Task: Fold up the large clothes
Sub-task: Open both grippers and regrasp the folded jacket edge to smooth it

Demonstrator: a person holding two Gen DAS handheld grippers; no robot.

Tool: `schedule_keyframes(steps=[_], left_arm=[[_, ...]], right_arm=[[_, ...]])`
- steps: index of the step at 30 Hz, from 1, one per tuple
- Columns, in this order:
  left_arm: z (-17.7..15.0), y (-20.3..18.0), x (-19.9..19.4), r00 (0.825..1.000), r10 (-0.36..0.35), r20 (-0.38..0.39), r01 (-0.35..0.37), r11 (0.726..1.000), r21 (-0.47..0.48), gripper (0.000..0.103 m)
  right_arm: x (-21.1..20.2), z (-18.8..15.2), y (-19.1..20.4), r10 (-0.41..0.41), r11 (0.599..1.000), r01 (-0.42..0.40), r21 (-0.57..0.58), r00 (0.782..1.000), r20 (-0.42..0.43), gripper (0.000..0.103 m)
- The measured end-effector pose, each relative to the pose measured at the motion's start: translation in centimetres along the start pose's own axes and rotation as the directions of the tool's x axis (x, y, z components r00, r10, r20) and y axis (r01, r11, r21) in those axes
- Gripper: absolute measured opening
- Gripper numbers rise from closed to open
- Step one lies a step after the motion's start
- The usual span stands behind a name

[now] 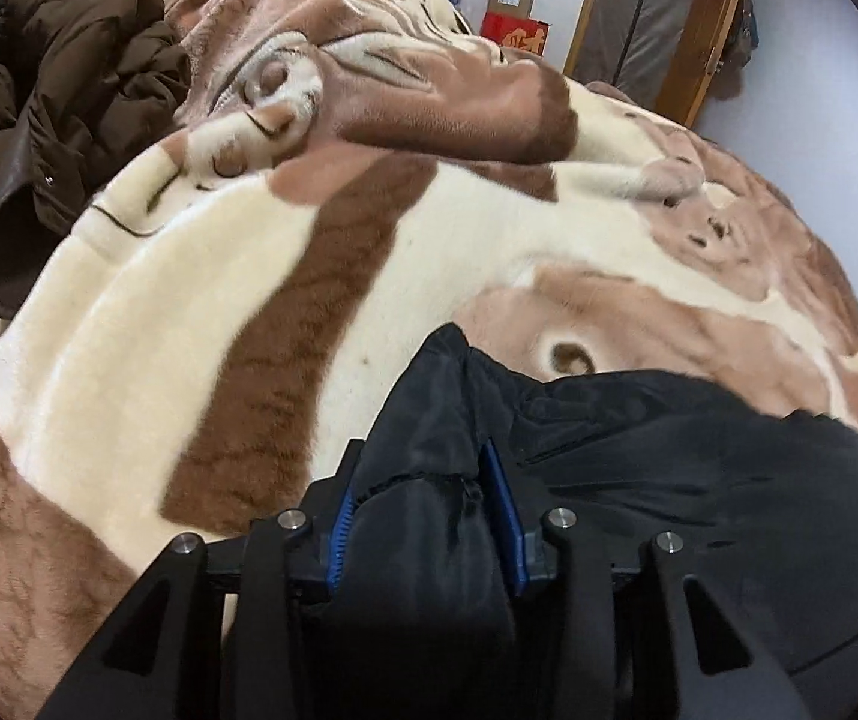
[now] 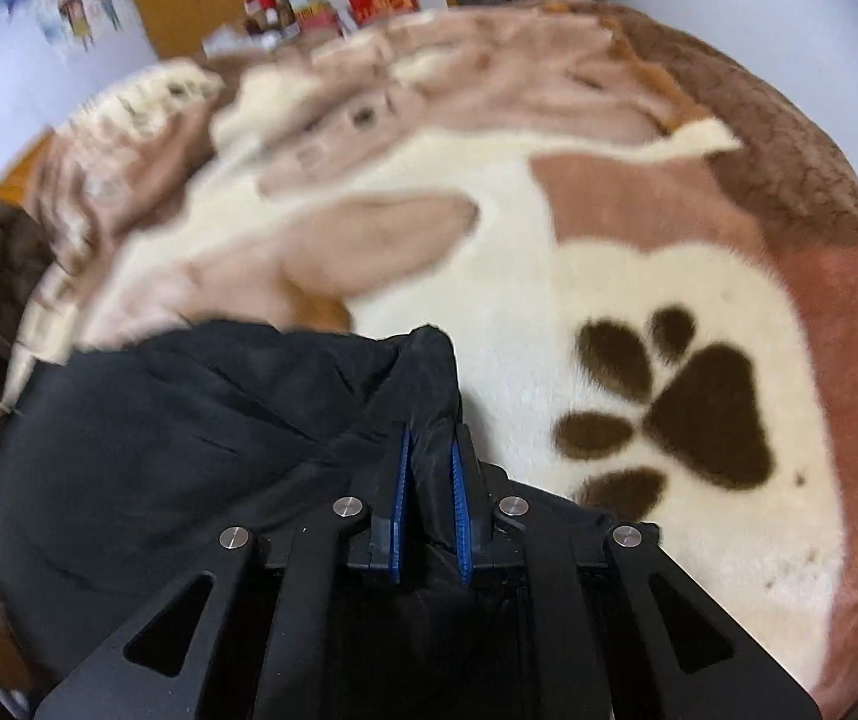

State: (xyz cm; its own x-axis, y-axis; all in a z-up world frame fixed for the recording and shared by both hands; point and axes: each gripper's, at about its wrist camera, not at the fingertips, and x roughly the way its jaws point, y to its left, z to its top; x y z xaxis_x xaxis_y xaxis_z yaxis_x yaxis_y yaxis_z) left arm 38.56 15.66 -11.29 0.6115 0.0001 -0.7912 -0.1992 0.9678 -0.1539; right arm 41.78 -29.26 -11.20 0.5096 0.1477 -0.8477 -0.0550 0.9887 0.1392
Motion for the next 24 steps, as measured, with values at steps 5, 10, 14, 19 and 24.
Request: schedule_keyframes(steps=[5, 10, 14, 19, 24], left_arm=[[-0.4, -0.4, 1.3, 0.999, 0.036, 0.019, -0.036, 0.999, 0.012, 0.05], [0.6, 0.6, -0.6, 1.0, 0.019, -0.001, -0.019, 1.0, -0.024, 0.059], [1.9, 2.8, -3.7, 1.0, 0.012, 0.023, -0.01, 0.996, -0.089, 0.071], [2.9, 3.6, -8.9, 0.992, 0.007, 0.13, 0.012, 0.99, -0.143, 0.072], [0.0, -4.5, -10.6, 0.97, -0.201, 0.134, 0.192, 0.978, 0.079, 0.072]], right_arm=[[2.0, -0.8, 0.3, -0.064, 0.997, 0.064, -0.029, 0.998, 0.001, 0.013], [-0.3, -0.4, 0.0, -0.076, 0.997, 0.076, -0.021, 0.997, 0.02, 0.018], [-4.9, -0.1, -0.4, -0.06, 0.998, 0.057, 0.031, 0.993, 0.104, 0.032], [-11.1, -0.2, 1.6, -0.007, 1.0, 0.002, 0.02, 0.972, 0.237, 0.038], [-9.8, -1.9, 8.0, 0.124, 0.986, -0.1, -0.131, 0.974, 0.192, 0.038]])
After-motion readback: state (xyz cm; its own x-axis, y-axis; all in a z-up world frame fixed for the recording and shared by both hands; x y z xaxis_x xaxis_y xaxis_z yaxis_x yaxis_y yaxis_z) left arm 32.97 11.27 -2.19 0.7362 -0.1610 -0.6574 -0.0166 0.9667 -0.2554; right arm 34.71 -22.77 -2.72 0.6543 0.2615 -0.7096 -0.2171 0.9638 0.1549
